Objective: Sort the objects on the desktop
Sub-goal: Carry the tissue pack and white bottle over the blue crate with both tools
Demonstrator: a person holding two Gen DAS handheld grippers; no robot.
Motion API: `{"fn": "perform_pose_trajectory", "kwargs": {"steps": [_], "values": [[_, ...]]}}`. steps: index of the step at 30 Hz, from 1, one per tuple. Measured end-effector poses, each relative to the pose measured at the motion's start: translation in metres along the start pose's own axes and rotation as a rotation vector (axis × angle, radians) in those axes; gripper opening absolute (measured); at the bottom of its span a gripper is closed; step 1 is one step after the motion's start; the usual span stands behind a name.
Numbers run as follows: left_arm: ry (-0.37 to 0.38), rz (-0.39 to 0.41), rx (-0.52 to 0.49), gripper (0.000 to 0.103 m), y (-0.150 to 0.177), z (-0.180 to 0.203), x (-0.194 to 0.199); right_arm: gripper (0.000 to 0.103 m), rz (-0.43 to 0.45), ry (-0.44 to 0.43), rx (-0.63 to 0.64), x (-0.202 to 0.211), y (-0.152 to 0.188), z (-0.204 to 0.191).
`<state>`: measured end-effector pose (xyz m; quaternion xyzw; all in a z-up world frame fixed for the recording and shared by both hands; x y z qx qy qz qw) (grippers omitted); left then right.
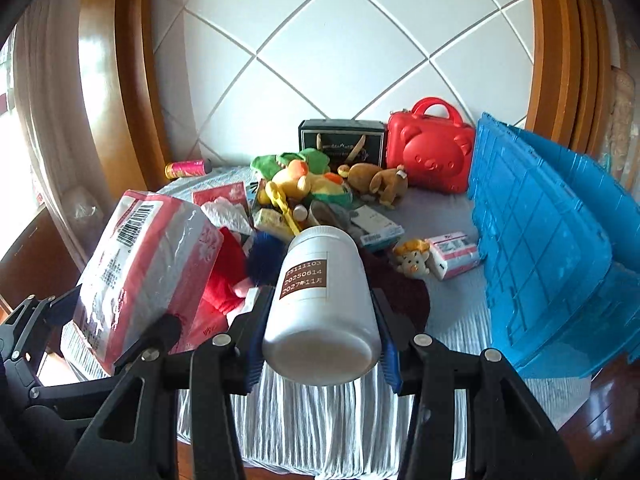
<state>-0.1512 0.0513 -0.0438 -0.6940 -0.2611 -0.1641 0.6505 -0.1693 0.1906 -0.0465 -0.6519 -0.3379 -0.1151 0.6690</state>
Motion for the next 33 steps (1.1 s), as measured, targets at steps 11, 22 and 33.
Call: {"fn": "perform_pose_trajectory", "kwargs": {"steps": [11, 22, 33], "values": [[0.055, 0.093, -0.024, 0.083, -0.04, 0.028, 0.018, 0.046, 0.134, 0.074, 0.005, 0.056, -0.037, 0.018], [0.113, 0.205, -0.052, 0.083, -0.097, 0.165, 0.032, 0.046, 0.282, 0.151, 0.001, 0.119, -0.063, 0.137], [0.228, 0.253, -0.131, 0.083, -0.154, 0.362, 0.044, 0.046, 0.343, 0.293, -0.053, 0.183, -0.086, 0.332]]}}
Point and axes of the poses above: each gripper's, at about its wrist camera, not at the fingertips, and x roughly against the way its jaws point, z to its right, y to its underside, the point moved 2 cm from there along -x, roughly the way its jaws point, and after that the axes turned 7 degrees about -y, right-handed, at the moved point
